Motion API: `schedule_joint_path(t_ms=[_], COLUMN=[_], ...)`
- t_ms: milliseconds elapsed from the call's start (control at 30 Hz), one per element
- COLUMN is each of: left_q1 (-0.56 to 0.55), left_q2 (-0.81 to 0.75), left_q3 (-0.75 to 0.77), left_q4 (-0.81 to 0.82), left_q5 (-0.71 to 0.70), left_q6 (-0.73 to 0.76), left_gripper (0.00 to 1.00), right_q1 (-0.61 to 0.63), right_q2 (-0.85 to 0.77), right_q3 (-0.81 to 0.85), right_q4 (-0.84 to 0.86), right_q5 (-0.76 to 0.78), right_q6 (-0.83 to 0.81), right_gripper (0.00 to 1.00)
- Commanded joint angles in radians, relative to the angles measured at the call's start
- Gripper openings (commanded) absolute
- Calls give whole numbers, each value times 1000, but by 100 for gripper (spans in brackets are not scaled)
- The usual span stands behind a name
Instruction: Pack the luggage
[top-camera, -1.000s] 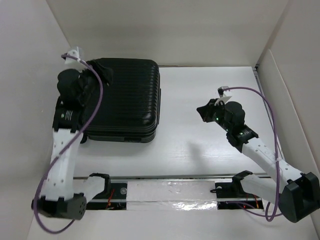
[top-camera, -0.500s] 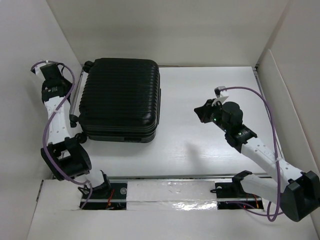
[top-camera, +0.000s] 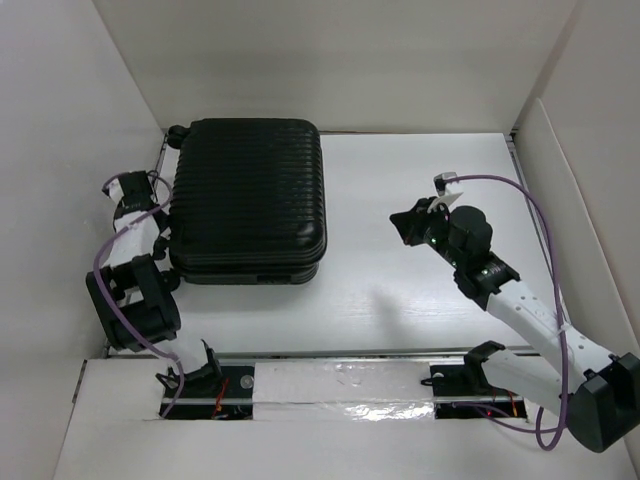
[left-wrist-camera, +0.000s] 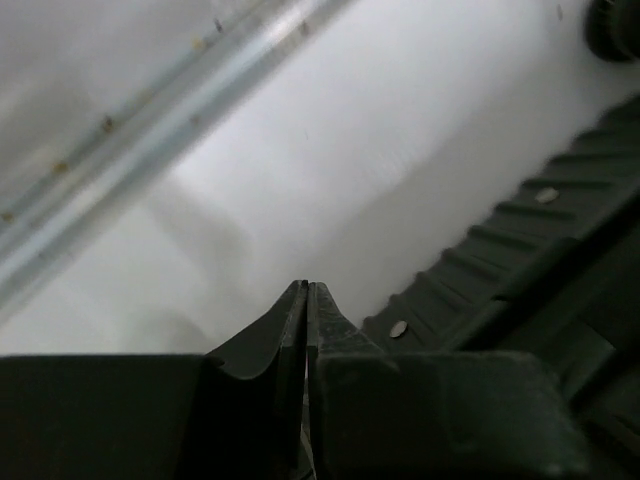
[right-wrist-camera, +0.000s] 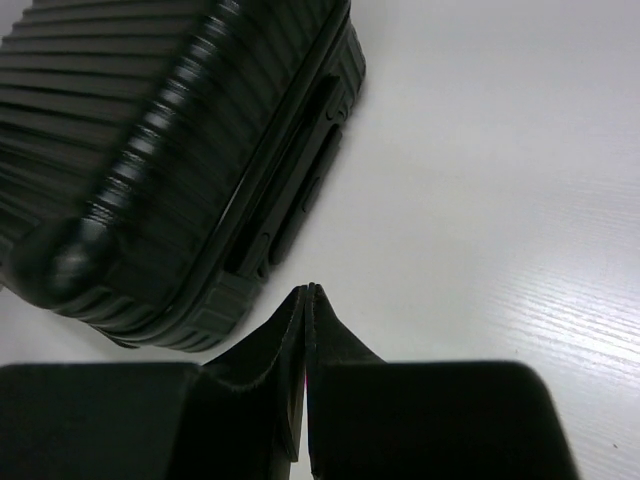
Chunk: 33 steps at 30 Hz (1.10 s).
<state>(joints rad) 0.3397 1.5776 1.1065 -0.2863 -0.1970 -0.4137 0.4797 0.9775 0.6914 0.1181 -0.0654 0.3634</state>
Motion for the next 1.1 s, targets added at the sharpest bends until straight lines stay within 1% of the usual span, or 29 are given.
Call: schedule_joint_path(t_ms=[0, 33, 67, 100, 133, 200, 233, 267, 300, 333, 367, 433, 467, 533, 567, 600, 633, 667, 700, 733, 767, 800, 833, 867, 900, 933, 967, 1033, 1067], left_q1=[-97, -120, -145, -204, -243, -321, -400, -442, -483, -566, -605, -695, -799, -930, -996, -1124, -1183, -1237, -1328, -1359, -1373, -1374, -1343, -1317, -1280, -1193, -1149, -1058, -951], left_q2=[-149, -190, -208, -226, -269, -303, -338, -353, -373, -402, -413, -442, -447, -439, -429, -400, -389, -386, -390, -415, -436, -462, -523, -557, -592, -658, -685, -703, -687], left_q3=[-120, -163, -172, -181, -207, -224, -261, -284, -307, -360, -382, -440, -451, -450, -430, -401, -342, -314, -285, -242, -226, -211, -192, -188, -186, -197, -204, -212, -198], left_q4=[33, 39, 36, 35, 39, 42, 67, 84, 97, 119, 165, 214, 248, 271, 244, 208, 181, 126, 99, 78, 40, 24, 19, 33, 57, 96, 210, 327, 395], left_q5=[117, 120, 131, 139, 148, 142, 152, 157, 157, 162, 177, 186, 168, 128, 49, 1, -45, -129, -171, -215, -278, -295, -311, -338, -343, -331, -285, -222, -132], left_q6=[-33, -39, -56, -68, -76, -117, -153, -154, -199, -224, -247, -310, -330, -364, -370, -378, -381, -381, -382, -381, -382, -378, -364, -331, -315, -294, -271, -237, -240], left_gripper=[0, 0, 0, 0, 0, 0, 0, 0, 0, 0, 0, 0, 0, 0, 0, 0, 0, 0, 0, 0, 0, 4, 10, 26, 32, 36, 44, 48, 49], right_q1=[10, 1, 0, -10, -25, -44, -64, -75, -84, -93, -111, -131, -147, -160, -161, -186, -197, -207, -216, -231, -231, -231, -231, -231, -231, -231, -231, -231, -231], right_q2=[-43, -48, -56, -57, -62, -72, -77, -80, -89, -94, -95, -96, -92, -85, -85, -86, -98, -106, -112, -117, -120, -119, -112, -105, -85, -76, -63, -27, -13], right_q3=[33, 33, 34, 33, 31, 30, 30, 30, 28, 25, 17, 14, 11, 8, 10, 13, 13, 13, 5, 0, -6, -9, -10, -9, -10, -13, -13, -18, -23], right_q4=[12, 6, -3, -12, -14, -27, -32, -40, -44, -44, -46, -46, -44, -47, -51, -67, -74, -77, -72, -66, -60, -54, -46, -41, -26, -18, -11, 14, 24], right_q5=[61, 87, 120, 128, 133, 138, 142, 145, 150, 156, 167, 170, 170, 177, 188, 197, 202, 211, 214, 210, 205, 187, 177, 149, 130, 112, 96, 73, 31], right_q6=[0, 2, 6, 9, 15, 17, 20, 22, 23, 25, 28, 34, 35, 37, 37, 40, 45, 45, 45, 43, 42, 42, 42, 42, 42, 42, 40, 43, 45], right_gripper=[7, 7, 7, 8, 8, 11, 12, 13, 14, 16, 19, 22, 23, 25, 26, 27, 27, 28, 30, 31, 33, 33, 34, 34, 34, 33, 23, 12, 2])
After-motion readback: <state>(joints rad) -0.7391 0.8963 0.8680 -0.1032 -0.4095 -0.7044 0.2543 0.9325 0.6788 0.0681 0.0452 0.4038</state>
